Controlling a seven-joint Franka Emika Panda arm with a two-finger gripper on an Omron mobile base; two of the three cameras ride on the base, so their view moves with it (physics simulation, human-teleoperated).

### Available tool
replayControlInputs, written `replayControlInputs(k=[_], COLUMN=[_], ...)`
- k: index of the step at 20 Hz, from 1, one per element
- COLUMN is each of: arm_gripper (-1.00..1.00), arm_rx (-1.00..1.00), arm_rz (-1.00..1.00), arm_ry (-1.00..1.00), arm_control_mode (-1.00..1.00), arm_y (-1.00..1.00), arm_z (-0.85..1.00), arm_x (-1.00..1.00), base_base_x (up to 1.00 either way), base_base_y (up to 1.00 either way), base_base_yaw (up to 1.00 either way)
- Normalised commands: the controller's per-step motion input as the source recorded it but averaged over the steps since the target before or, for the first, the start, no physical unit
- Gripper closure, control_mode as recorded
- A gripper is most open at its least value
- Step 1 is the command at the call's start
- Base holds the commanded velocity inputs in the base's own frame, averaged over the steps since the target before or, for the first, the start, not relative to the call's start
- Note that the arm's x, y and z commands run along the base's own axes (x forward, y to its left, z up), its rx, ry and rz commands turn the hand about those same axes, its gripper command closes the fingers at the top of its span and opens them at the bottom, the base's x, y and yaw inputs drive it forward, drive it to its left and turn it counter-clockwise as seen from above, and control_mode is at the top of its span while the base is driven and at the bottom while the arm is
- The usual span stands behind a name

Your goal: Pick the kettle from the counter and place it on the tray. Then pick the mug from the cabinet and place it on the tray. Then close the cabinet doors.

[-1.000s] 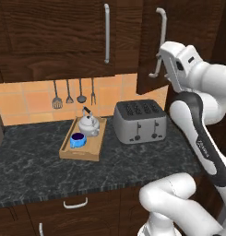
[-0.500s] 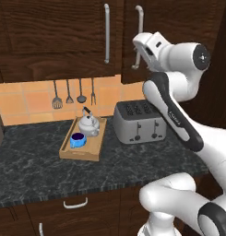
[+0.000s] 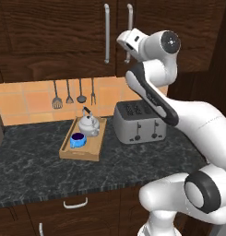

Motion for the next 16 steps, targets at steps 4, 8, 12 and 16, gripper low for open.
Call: replayControlInputs(k=[4,8,12,16], arm_gripper=[-1.00,-1.00,-1.00,-1.00], arm_rx=[-0.17,-0.16,-0.16,-0.15], arm_rz=[-0.05,-0.07,-0.09,-0.09], arm_ry=[0.09,0.10,0.18,0.17], arm_control_mode=[-1.00,-1.00,-1.00,-1.00], arm_y=[0.04,0.06,0.09,0.11], arm_z=[-0.43,-0.41,-0.48,-0.50], arm_x=[0.80,0.75,0.78,0.72], base_base_x=[0.00,0.00,0.00,0.00], base_base_y=[0.00,0.00,0.00,0.00], base_base_yaw=[0.00,0.00,0.00,0.00])
